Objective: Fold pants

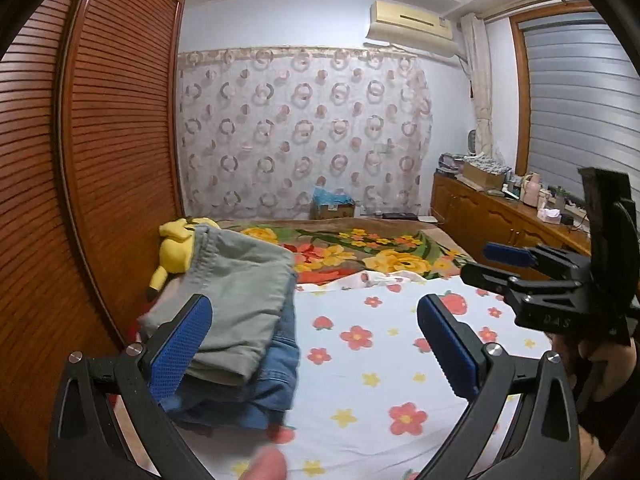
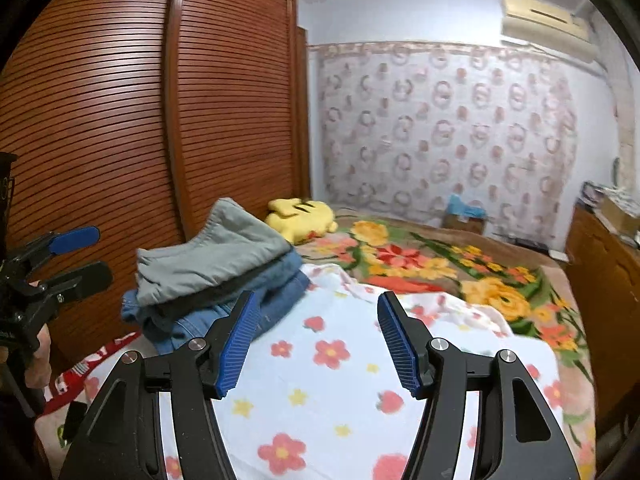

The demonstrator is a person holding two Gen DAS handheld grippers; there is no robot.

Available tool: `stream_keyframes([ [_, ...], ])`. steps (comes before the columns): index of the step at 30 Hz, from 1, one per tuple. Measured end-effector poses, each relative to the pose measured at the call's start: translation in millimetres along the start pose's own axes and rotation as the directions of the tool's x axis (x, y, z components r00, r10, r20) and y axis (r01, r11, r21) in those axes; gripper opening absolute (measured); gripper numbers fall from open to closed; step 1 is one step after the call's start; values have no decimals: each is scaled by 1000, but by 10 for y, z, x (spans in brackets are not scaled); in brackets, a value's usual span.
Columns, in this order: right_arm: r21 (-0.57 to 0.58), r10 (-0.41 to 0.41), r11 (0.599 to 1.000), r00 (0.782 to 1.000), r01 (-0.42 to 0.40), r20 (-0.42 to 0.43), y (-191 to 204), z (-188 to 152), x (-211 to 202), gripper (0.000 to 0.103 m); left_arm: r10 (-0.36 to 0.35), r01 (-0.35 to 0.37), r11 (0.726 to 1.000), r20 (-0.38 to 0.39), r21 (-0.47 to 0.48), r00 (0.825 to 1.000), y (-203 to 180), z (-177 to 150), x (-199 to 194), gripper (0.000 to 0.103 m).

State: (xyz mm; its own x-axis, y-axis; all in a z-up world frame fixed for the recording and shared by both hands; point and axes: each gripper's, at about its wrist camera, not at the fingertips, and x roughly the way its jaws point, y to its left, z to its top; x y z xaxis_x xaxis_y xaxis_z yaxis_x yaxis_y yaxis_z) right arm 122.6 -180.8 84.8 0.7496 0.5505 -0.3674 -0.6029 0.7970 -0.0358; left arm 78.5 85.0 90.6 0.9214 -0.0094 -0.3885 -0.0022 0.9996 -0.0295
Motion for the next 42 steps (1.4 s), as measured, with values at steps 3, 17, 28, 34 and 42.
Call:
stream_keyframes([
  [3, 24, -29, 999, 1000, 29, 12, 63, -60, -148, 64, -22, 22, 1000, 0, 8, 1000, -118, -31, 5, 102],
  [17, 91, -169, 982, 985, 166, 24, 334, -282, -696, 64, -93, 95, 994, -46, 46, 995, -666, -170, 2, 102],
  [28, 116, -263, 959, 965, 258, 25, 643, -263, -929, 64, -104, 105, 993, -40, 43, 994, -821, -205, -196, 102],
  [34, 121, -282, 954, 959, 276, 35, 777, -287, -953, 64, -97, 99, 994, -53, 37, 994, -814, -261, -199, 102],
  [42, 122, -289, 951, 957, 283, 32, 784, -365, -924, 64, -90, 92, 995, -54, 37, 994, -791, -258, -212, 102],
])
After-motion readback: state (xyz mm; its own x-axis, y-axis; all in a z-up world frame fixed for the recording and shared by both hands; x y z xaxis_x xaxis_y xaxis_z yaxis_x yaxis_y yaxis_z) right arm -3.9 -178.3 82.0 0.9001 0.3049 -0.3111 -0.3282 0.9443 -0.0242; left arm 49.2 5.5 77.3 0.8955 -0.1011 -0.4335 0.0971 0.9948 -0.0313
